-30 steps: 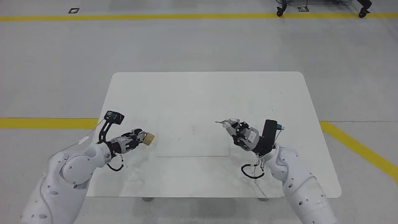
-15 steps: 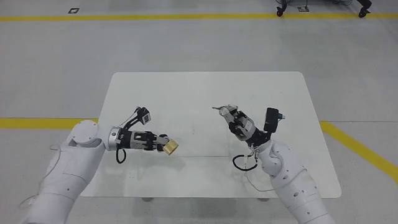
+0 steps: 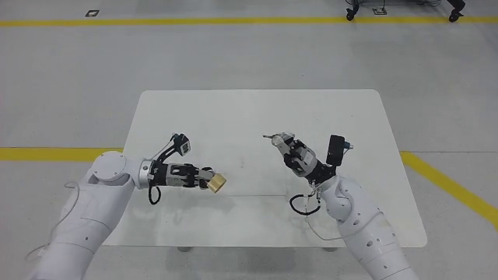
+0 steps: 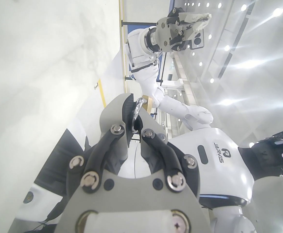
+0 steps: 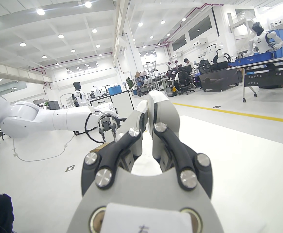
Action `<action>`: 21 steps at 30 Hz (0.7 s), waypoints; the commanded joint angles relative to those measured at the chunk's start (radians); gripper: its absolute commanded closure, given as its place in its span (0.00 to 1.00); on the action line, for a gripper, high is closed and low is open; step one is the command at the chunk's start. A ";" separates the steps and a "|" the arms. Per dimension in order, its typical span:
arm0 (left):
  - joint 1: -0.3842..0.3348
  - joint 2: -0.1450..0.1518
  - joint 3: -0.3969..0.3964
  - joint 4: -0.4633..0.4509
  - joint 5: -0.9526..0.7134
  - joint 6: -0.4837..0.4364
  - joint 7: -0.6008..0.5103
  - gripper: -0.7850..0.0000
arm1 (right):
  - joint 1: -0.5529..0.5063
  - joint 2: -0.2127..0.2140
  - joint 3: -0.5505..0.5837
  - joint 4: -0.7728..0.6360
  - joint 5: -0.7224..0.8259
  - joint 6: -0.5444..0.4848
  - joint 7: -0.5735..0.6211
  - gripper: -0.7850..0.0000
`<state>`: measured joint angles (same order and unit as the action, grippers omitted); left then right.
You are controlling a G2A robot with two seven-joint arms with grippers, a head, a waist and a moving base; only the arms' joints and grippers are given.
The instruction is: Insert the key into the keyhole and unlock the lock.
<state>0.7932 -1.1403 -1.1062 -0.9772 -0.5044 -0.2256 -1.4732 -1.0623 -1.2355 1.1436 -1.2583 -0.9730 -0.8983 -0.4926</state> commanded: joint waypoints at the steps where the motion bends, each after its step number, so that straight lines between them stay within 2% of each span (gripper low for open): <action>1: 0.014 0.002 0.000 -0.027 0.002 0.015 0.015 1.00 | 0.000 -0.002 -0.005 -0.009 0.027 0.004 0.025 1.00; 5: 0.017 -0.004 0.021 -0.016 -0.044 0.072 -0.013 1.00 | 0.009 -0.009 -0.026 -0.021 0.039 0.008 0.063 1.00; 9: -0.010 -0.022 0.048 0.055 -0.158 0.153 -0.063 1.00 | 0.018 -0.015 -0.047 -0.023 0.029 0.010 0.078 1.00; 13: -0.037 -0.039 0.084 0.108 -0.238 0.161 -0.063 1.00 | 0.025 -0.022 -0.065 -0.023 0.011 0.014 0.077 1.00; 17: -0.057 -0.045 0.096 0.155 -0.277 0.108 -0.063 1.00 | 0.028 -0.026 -0.076 -0.020 -0.007 0.018 0.073 1.00; 21: -0.066 -0.044 0.071 0.187 -0.275 -0.024 -0.035 1.00 | 0.032 -0.030 -0.085 -0.016 -0.033 0.045 0.083 1.00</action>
<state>0.7276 -1.1852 -1.0264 -0.7948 -0.7877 -0.2018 -1.5277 -1.0316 -1.2651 1.0603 -1.2751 -0.9992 -0.8618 -0.4136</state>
